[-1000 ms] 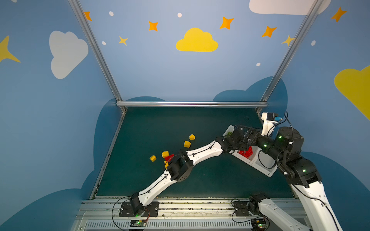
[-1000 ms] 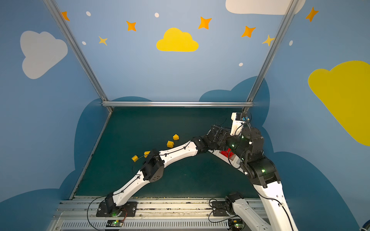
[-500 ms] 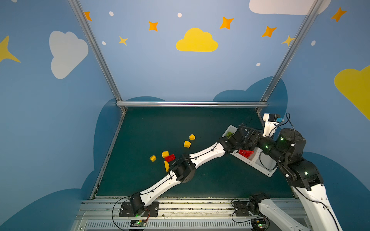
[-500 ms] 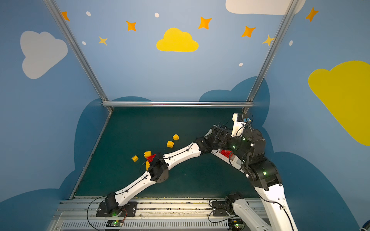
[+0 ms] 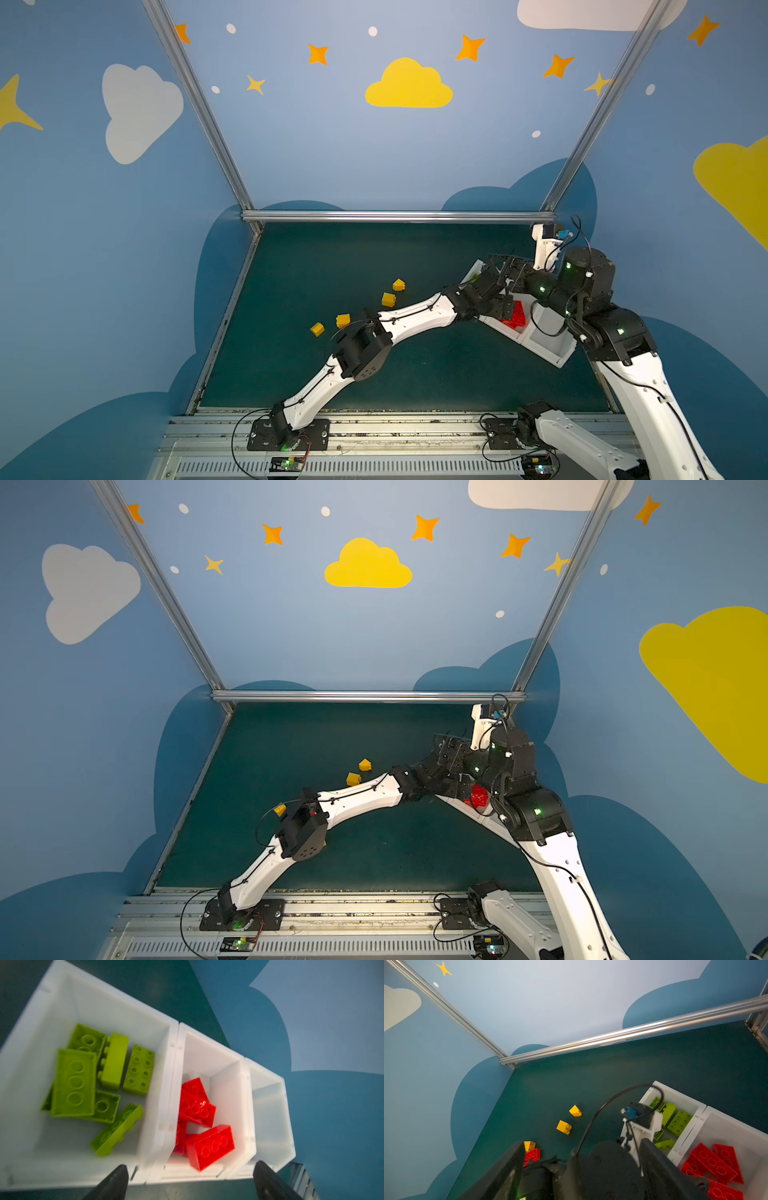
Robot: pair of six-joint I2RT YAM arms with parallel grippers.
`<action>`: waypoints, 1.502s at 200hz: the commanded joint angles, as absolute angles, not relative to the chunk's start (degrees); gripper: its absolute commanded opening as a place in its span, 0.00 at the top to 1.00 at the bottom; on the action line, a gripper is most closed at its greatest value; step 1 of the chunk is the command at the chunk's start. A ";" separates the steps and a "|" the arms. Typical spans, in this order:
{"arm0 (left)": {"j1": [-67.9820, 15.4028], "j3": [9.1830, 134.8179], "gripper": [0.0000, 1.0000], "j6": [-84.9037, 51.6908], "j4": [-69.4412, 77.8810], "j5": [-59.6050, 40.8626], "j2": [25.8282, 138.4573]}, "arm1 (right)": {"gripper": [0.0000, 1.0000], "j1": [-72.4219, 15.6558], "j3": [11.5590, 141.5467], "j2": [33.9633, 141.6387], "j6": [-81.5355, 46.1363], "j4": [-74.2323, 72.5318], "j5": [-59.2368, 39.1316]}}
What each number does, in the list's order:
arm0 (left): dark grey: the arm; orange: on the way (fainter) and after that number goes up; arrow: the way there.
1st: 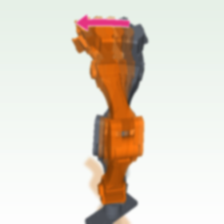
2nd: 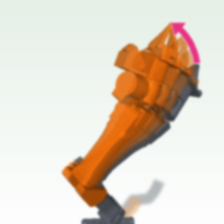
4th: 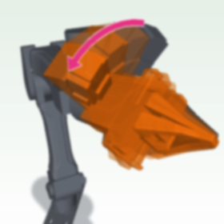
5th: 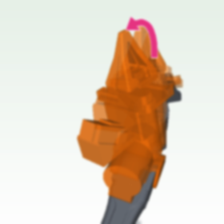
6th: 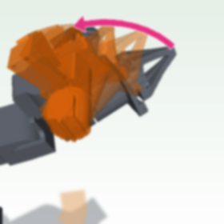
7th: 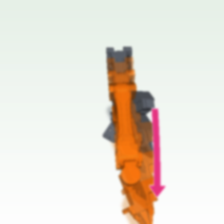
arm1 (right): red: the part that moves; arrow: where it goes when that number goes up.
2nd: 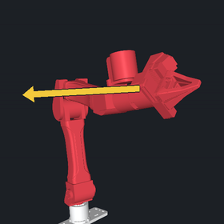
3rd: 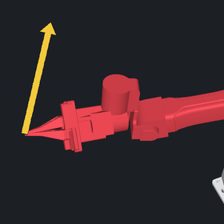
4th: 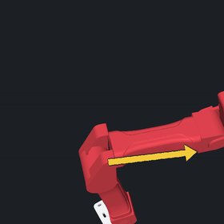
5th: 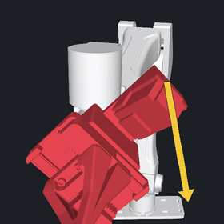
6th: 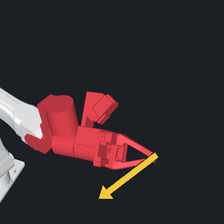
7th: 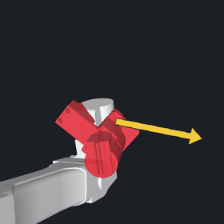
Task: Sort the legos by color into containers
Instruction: 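Carry the red brick with the left gripper and release it into the middle compartment, then reach the right gripper toward the loose red and yellow bricks while the left gripper withdraws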
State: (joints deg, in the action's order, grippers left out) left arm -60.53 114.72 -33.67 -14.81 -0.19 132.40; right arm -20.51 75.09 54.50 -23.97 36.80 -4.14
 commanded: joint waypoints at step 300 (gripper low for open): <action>-59.06 27.34 0.00 -43.89 -39.99 53.16 8.00 | 0.09 -62.75 104.50 124.03 -25.22 34.33 3.81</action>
State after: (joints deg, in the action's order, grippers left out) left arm -59.24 26.02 -43.77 -35.66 50.92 9.06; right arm -61.47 101.91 122.26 -24.21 31.79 2.96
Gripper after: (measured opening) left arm 0.998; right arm 0.906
